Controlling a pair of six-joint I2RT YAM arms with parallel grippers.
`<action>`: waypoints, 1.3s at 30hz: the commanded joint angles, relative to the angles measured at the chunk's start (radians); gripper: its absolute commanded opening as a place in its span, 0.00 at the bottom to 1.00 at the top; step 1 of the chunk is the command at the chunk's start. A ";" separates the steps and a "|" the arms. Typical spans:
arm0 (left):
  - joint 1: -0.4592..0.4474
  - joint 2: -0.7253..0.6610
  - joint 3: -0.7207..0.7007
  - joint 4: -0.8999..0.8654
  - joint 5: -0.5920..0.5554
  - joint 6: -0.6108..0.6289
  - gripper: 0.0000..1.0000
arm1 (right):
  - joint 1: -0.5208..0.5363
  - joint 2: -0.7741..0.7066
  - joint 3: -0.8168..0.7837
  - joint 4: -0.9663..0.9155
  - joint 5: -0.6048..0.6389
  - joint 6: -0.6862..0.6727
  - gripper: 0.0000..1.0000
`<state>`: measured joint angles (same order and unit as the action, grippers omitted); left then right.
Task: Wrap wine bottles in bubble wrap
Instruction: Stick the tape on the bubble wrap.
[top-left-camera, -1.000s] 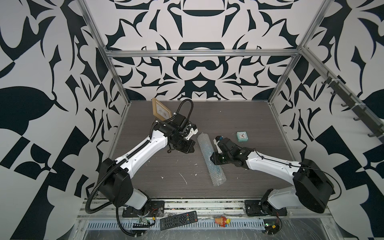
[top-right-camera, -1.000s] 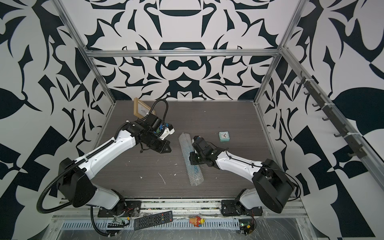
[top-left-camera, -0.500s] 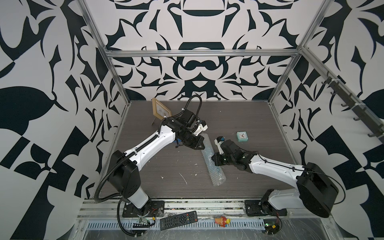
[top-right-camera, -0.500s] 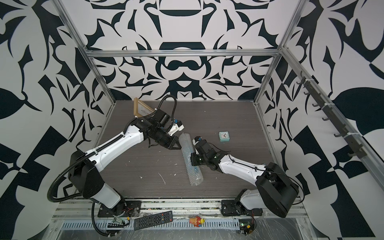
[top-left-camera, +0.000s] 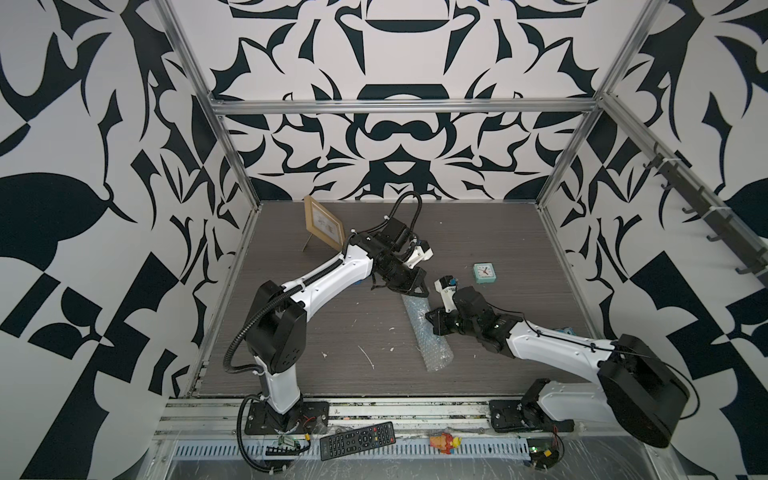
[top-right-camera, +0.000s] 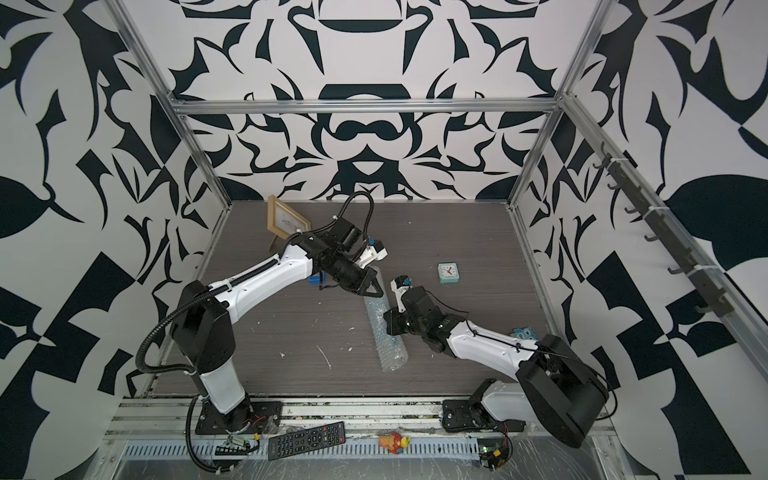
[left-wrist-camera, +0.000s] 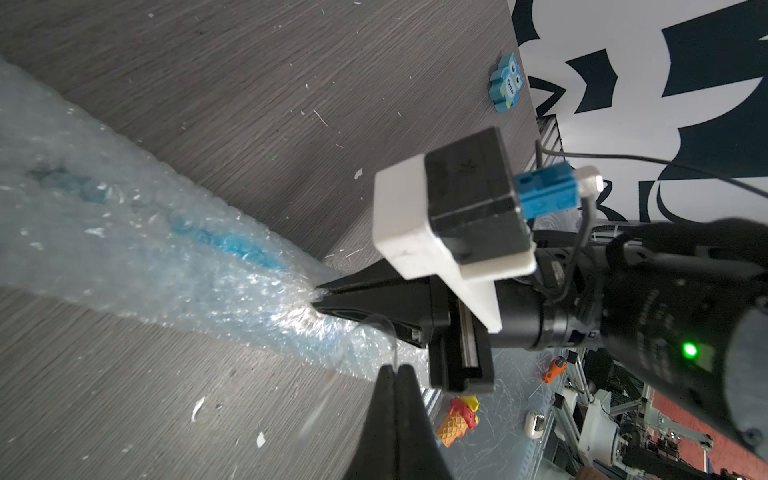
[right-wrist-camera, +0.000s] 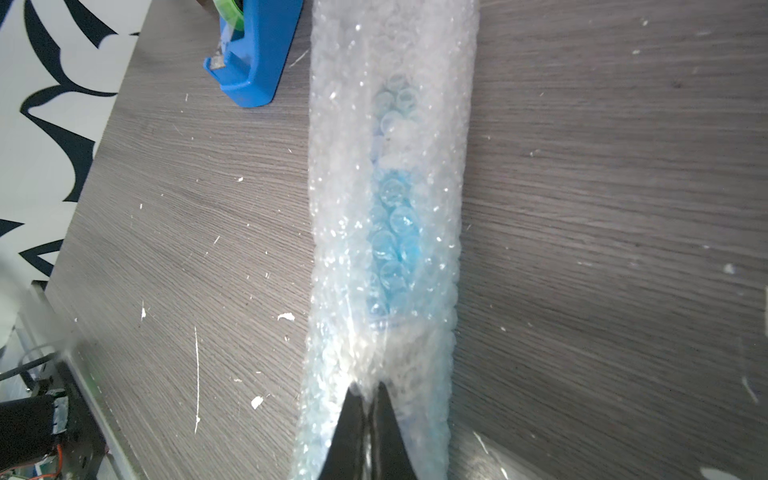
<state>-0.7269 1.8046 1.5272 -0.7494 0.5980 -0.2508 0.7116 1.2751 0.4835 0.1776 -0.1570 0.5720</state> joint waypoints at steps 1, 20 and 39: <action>-0.002 0.031 0.030 0.023 0.028 -0.040 0.00 | -0.008 0.019 -0.060 0.017 -0.021 -0.020 0.01; 0.014 0.157 0.065 0.167 0.049 -0.134 0.00 | -0.082 0.106 -0.195 0.354 -0.168 0.061 0.00; 0.020 0.375 0.219 0.212 0.085 -0.156 0.00 | -0.082 0.070 -0.237 0.371 -0.188 -0.002 0.00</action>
<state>-0.7071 2.1448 1.7176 -0.5426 0.6579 -0.3981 0.6224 1.3468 0.2829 0.6708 -0.3210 0.5976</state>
